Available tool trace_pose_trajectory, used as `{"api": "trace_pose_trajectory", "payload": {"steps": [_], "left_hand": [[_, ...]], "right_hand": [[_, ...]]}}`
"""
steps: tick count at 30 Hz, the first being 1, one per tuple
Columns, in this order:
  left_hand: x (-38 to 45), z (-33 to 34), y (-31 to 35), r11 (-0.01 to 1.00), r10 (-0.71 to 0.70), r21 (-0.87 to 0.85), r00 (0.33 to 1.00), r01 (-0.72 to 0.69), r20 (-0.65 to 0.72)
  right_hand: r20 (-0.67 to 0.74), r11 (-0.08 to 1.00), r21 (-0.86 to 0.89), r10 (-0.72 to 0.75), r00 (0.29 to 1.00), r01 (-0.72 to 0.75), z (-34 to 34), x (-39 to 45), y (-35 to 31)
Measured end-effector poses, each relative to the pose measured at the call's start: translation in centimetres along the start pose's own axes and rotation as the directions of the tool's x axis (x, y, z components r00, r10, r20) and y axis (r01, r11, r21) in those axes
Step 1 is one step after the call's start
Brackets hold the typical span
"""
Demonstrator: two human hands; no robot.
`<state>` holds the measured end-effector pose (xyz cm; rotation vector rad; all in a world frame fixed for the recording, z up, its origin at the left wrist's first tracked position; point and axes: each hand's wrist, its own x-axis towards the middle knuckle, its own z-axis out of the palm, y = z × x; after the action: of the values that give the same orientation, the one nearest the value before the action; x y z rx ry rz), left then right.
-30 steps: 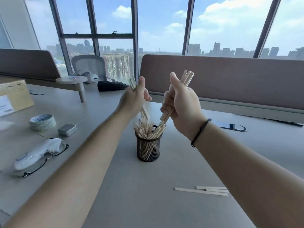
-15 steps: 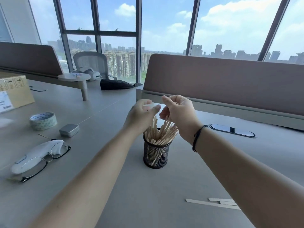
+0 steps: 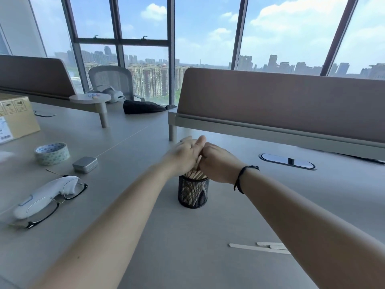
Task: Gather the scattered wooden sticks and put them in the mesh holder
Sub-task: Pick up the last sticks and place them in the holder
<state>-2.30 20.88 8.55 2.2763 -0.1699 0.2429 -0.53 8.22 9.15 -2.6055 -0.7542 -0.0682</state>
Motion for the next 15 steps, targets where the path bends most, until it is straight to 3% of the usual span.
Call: {"api": "trace_pose_trajectory", "payload": {"steps": [3, 6, 10, 15], "left_hand": [[-0.6, -0.8, 0.6, 0.997, -0.009, -0.078, 0.999, 0.006, -0.049], [-1.1, -1.2, 1.9, 0.995, 0.064, -0.072, 0.987, -0.075, -0.145], [-1.2, -0.4, 3.9, 0.981, 0.141, 0.153, 0.977, -0.116, -0.162], [-0.6, 1.6, 3.1, 0.814, 0.009, 0.580, 0.999, -0.029, 0.037]], "right_hand": [[-0.216, 0.927, 0.375, 0.116, 0.969, -0.027, -0.7, -0.2, 0.1], [-0.272, 0.785, 0.619, 0.197, 0.942, 0.014, -1.2, -0.4, 0.2], [-0.248, 0.752, 0.659, 0.228, 0.941, -0.008, -0.2, -1.5, 1.2], [-0.172, 0.809, 0.578, 0.253, 0.952, -0.110, 0.9, -3.6, 4.1]]}}
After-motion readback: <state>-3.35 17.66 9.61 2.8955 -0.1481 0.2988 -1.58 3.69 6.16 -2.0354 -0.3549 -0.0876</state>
